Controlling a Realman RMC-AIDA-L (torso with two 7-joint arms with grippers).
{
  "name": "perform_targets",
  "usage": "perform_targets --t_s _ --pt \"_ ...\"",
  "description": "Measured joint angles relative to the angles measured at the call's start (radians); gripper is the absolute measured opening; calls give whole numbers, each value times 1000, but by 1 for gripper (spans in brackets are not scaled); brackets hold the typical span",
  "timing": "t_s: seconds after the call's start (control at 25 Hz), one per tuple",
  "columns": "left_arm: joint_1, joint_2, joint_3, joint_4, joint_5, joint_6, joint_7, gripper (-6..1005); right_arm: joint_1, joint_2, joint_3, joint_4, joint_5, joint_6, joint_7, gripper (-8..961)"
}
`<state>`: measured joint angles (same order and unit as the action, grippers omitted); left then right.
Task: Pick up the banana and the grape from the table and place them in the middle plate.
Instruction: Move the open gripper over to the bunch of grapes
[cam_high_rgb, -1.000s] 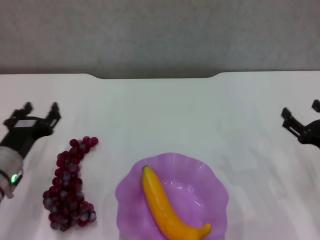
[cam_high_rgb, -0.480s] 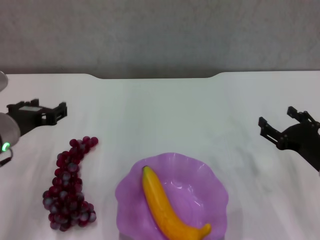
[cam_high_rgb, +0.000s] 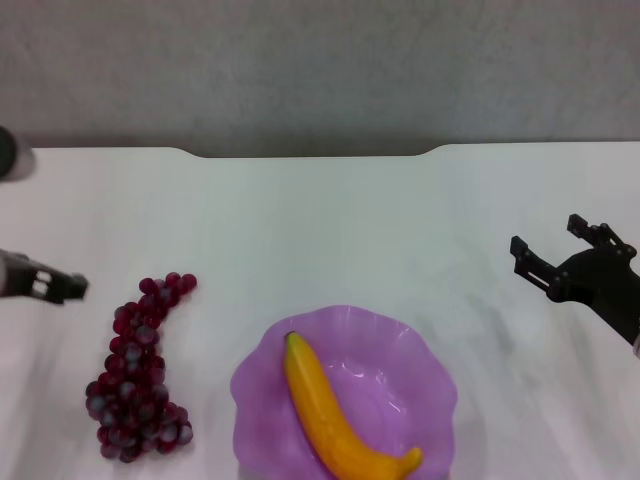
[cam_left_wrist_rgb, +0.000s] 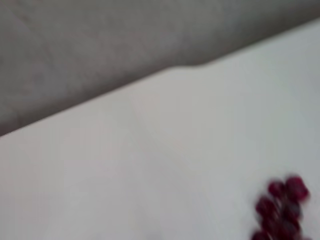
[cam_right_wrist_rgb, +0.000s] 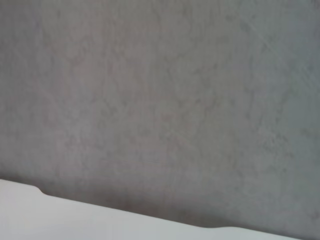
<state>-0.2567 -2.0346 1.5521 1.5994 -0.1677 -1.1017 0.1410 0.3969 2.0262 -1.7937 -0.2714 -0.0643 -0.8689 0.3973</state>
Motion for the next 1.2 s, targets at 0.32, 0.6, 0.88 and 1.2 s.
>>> perform_targets --t_s 0.32,0.6,0.88,1.2 --pt "-98 1 71 -13 -5 -191 25 717 5 0 -9 -6 0 30 0 888" --pt "-196 2 80 -210 -88 -184 44 716 3 0 -12 -6 0 30 1 889" --pt "-219 1 76 -298 -106 -143 52 714 0 0 -12 -6 0 30 1 889" --pt "-256 1 69 -418 -150 -83 60 712 0 0 -12 -6 0 30 2 888"
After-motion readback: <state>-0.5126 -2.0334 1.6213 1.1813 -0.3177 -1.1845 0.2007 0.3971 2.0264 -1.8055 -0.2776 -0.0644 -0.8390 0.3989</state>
